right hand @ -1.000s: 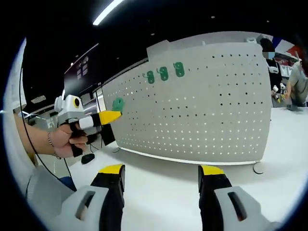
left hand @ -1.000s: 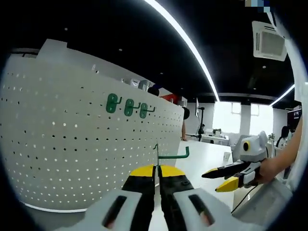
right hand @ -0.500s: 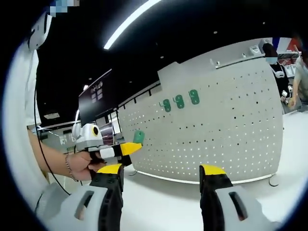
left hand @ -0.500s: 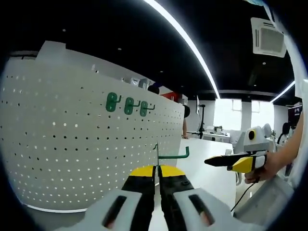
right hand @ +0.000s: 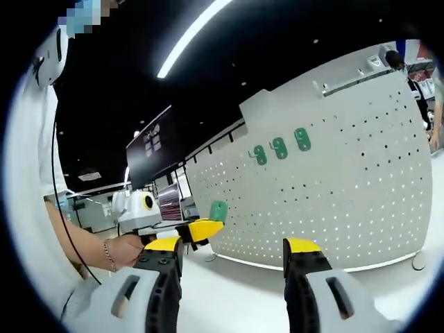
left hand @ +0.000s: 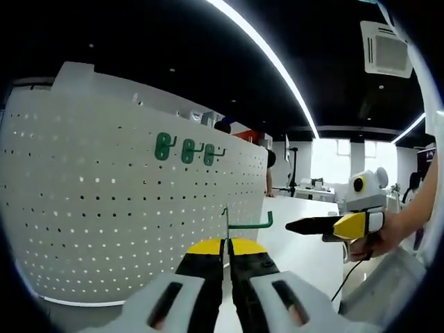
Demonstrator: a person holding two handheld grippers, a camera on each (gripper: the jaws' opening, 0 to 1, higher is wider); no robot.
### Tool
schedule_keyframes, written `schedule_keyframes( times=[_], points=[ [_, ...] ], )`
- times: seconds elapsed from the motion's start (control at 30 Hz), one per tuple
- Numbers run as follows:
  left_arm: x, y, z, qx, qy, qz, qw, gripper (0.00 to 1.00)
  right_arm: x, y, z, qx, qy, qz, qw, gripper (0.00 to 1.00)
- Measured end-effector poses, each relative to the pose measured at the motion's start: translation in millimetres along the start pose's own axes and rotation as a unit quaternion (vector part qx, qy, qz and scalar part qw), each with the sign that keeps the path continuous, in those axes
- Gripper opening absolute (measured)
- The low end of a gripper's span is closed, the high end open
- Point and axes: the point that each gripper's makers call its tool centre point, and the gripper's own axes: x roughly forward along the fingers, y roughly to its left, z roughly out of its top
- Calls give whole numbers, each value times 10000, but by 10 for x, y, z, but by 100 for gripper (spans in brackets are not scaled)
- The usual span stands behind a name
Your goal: Insert the hook assembly into the mounting plate slot until the hook locks in place.
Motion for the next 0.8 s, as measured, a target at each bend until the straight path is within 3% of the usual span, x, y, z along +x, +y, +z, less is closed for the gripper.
schedule_keyframes(
  times=[0.37,0.8],
  points=[
    [-15,12,10,73,0,53,10000,2,271,90,47,396,-131,182,9990,52],
    [-24,21,16,77,-4,98,9999,2,508,190,65,394,-74,357,9986,51]
  ],
)
